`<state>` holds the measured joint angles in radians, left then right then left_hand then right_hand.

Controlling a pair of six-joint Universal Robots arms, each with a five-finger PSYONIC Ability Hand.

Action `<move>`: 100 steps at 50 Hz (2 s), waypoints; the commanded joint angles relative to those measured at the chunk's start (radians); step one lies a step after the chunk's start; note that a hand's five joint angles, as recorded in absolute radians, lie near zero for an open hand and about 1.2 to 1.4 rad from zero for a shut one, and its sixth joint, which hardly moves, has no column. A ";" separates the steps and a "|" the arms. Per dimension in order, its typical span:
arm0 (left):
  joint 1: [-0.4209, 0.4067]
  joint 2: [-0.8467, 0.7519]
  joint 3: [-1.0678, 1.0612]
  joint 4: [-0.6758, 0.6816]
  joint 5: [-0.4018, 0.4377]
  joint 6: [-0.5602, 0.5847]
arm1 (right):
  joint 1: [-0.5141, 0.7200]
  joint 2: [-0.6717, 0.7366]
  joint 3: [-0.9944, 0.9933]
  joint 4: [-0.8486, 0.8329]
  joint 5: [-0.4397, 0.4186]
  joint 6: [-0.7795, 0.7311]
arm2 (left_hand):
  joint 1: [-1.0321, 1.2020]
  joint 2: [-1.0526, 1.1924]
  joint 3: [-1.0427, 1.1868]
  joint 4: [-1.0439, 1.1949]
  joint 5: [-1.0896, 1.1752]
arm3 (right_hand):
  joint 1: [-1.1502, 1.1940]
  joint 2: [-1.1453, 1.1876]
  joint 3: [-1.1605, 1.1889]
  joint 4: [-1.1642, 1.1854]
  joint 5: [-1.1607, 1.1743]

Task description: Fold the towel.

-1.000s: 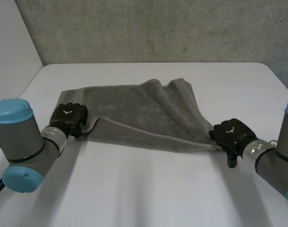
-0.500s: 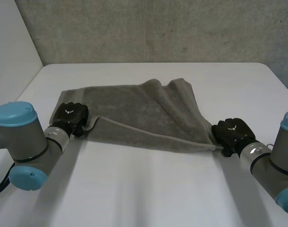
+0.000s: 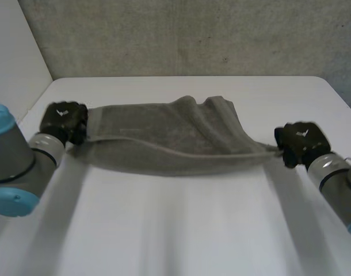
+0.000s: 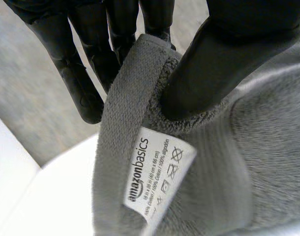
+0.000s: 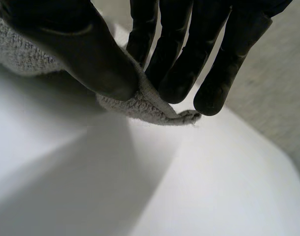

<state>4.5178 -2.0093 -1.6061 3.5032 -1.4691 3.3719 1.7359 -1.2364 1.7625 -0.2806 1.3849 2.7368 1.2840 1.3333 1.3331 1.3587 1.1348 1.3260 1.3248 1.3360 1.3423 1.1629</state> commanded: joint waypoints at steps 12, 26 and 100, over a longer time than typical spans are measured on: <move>0.116 0.400 0.118 -0.183 0.200 -0.163 | -0.045 -0.310 -0.488 0.491 -0.020 -0.015 | 0.112 0.063 0.063 0.038 0.087 | 0.070 0.071 0.060 0.054 0.059; 0.196 0.202 0.453 -0.283 0.274 -0.316 | 0.043 -0.002 -1.036 0.739 0.060 -0.265 | 0.112 0.063 0.063 0.038 0.087 | 0.070 0.071 0.060 0.054 0.059; 0.448 0.153 -0.072 -0.067 0.733 -0.480 | -0.026 -0.242 -0.201 0.411 -0.078 -0.417 | 0.112 0.063 0.063 0.038 0.087 | 0.070 0.071 0.060 0.054 0.059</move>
<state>4.9122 -1.9703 -1.6231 3.4921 -0.7892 2.8986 1.7835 -1.3436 1.5198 0.0937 1.3044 2.3208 1.2931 1.3440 1.3459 1.3637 1.1394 1.3316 1.3254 1.3416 1.3467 1.1675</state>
